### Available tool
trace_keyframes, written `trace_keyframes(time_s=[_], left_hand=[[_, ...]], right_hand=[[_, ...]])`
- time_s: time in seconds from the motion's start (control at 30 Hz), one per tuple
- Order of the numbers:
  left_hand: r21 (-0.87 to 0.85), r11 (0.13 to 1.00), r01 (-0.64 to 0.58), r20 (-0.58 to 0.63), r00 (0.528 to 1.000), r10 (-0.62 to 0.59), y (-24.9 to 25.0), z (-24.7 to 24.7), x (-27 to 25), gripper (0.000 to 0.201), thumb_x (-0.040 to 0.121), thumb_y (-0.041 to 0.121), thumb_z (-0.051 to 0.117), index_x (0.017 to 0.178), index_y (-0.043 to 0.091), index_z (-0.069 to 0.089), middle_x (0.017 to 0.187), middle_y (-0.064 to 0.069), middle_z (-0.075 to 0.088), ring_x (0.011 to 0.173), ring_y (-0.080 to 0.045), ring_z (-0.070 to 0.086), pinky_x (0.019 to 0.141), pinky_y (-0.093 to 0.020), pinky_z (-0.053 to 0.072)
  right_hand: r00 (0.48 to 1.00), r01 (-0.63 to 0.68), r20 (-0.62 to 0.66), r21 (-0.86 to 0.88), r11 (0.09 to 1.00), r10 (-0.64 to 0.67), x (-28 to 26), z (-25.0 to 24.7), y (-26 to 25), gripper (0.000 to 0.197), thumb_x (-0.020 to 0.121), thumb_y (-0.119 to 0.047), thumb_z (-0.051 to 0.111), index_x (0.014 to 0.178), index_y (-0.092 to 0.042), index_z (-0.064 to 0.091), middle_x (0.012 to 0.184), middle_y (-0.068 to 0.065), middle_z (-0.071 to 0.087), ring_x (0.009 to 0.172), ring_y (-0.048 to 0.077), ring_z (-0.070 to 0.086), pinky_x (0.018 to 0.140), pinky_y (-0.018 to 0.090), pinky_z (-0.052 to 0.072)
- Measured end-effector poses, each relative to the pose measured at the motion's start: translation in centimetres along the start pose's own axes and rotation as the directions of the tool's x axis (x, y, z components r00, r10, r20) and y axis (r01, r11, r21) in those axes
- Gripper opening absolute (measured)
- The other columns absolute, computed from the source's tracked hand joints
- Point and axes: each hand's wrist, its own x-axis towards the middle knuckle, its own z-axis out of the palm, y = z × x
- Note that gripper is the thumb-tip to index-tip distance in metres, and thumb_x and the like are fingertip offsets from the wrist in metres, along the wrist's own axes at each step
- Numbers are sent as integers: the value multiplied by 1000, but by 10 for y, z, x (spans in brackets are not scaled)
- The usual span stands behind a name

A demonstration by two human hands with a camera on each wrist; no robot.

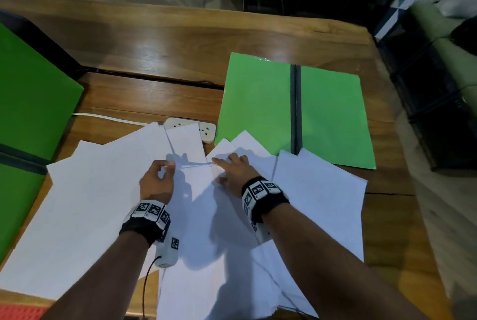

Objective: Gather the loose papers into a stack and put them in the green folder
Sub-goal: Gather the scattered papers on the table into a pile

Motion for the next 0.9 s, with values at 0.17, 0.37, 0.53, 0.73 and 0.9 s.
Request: trace_keyframes(time_s=[0.17, 0.37, 0.53, 0.73, 0.9], left_hand=[[54, 990, 130, -6, 992, -130, 5, -1, 8, 21, 90, 33, 56, 92, 13, 63, 95, -13, 65, 88, -30, 57, 78, -30, 38], [1, 982, 187, -38, 982, -187, 3, -1, 14, 23, 92, 21, 51, 109, 11, 63, 114, -16, 66, 105, -36, 59, 84, -30, 38], [77, 979, 187, 32, 981, -190, 5, 3, 18, 28, 92, 29, 49, 106, 16, 68, 115, -15, 67, 98, -34, 59, 85, -32, 42], [164, 963, 212, 16, 976, -218, 2, 3, 22, 39, 92, 39, 45, 104, 11, 70, 111, -18, 68, 94, -36, 59, 85, -36, 45], [159, 968, 196, 7, 980, -199, 5, 8, 19, 39, 96, 37, 42, 114, 8, 63, 118, -21, 63, 106, -39, 56, 83, -36, 39]], right_hand=[[998, -34, -38, 179, 983, 41, 0, -4, -3, 45, 93, -28, 48, 137, -25, 45, 142, 8, 28, 132, 29, 27, 109, 37, 29], [923, -100, -228, 640, 762, 311, -8, 11, 12, 55, 95, -26, 52, 145, -12, 33, 150, 9, 32, 138, 22, 33, 112, 28, 25], [994, 28, -106, 167, 986, -10, -5, 10, 14, 58, 97, -32, 44, 150, -22, 21, 159, 2, 15, 144, 24, 17, 116, 39, 24], [996, 10, -88, 5, 1000, -9, -1, -3, 16, 46, 94, -35, 48, 135, -15, 40, 136, 8, 36, 123, 30, 39, 88, 49, 48], [982, -24, -176, 238, 971, 67, -1, 7, 12, 51, 94, -36, 53, 132, -4, 41, 134, 14, 42, 126, 29, 38, 108, 38, 32]])
